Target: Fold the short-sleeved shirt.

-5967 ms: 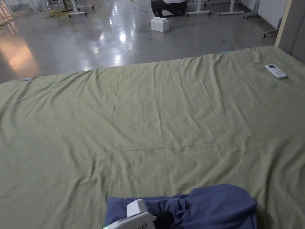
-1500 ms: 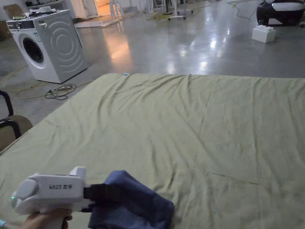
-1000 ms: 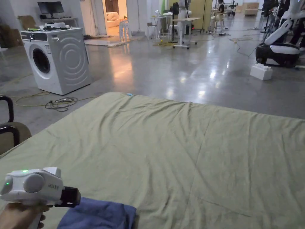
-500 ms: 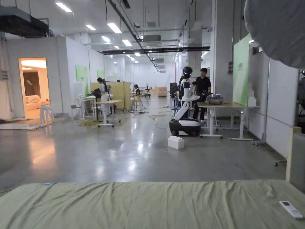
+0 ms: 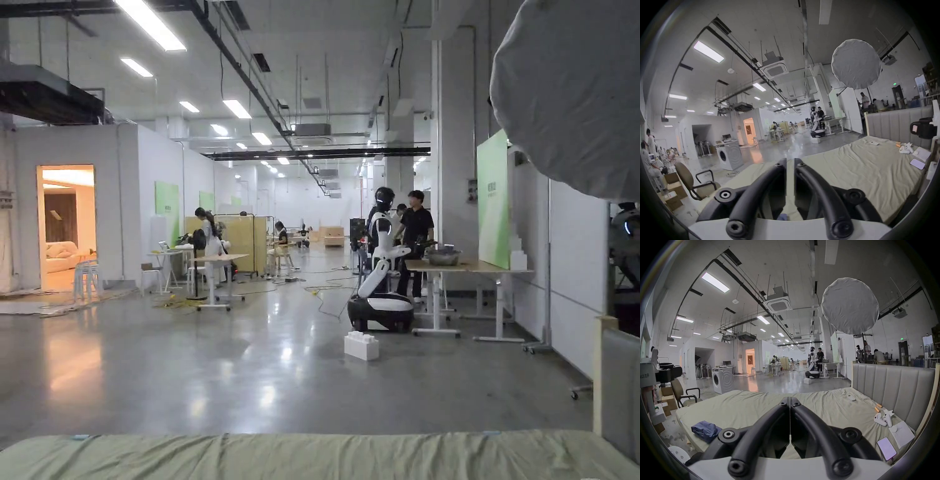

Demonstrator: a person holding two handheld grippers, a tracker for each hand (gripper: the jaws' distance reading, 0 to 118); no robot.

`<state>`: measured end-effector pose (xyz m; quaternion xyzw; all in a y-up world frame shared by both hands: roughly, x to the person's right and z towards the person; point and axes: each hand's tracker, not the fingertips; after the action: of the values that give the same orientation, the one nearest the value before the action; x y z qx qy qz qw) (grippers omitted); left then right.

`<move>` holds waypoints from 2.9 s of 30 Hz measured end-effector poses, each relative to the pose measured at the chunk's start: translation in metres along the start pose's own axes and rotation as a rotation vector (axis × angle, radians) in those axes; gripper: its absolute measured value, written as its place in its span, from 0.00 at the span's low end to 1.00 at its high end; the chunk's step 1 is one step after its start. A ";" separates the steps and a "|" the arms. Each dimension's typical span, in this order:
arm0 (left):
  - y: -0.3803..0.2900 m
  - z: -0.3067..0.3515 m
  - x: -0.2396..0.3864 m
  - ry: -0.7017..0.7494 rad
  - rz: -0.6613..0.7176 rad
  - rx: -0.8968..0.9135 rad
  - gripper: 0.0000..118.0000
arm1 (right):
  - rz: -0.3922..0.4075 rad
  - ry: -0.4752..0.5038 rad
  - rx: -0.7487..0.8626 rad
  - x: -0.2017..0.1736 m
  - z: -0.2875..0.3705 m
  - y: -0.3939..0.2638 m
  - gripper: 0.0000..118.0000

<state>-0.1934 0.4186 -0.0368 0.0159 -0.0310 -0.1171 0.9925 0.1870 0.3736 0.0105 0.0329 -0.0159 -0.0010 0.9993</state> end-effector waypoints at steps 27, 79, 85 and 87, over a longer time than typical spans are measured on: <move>-0.001 -0.012 0.019 -0.055 0.124 -0.004 0.00 | -0.001 -0.026 -0.066 0.000 -0.008 -0.001 0.00; -0.008 -0.015 0.016 -0.074 0.153 -0.017 1.00 | -0.048 -0.038 -0.106 0.002 -0.014 -0.007 1.00; -0.012 -0.019 0.021 -0.093 0.146 -0.045 1.00 | -0.065 -0.039 -0.108 0.005 -0.014 -0.008 1.00; -0.011 -0.019 0.022 -0.101 0.148 -0.044 1.00 | -0.065 -0.042 -0.113 0.005 -0.014 -0.008 1.00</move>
<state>-0.1732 0.4027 -0.0546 -0.0141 -0.0794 -0.0446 0.9957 0.1921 0.3661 -0.0037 -0.0229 -0.0358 -0.0349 0.9985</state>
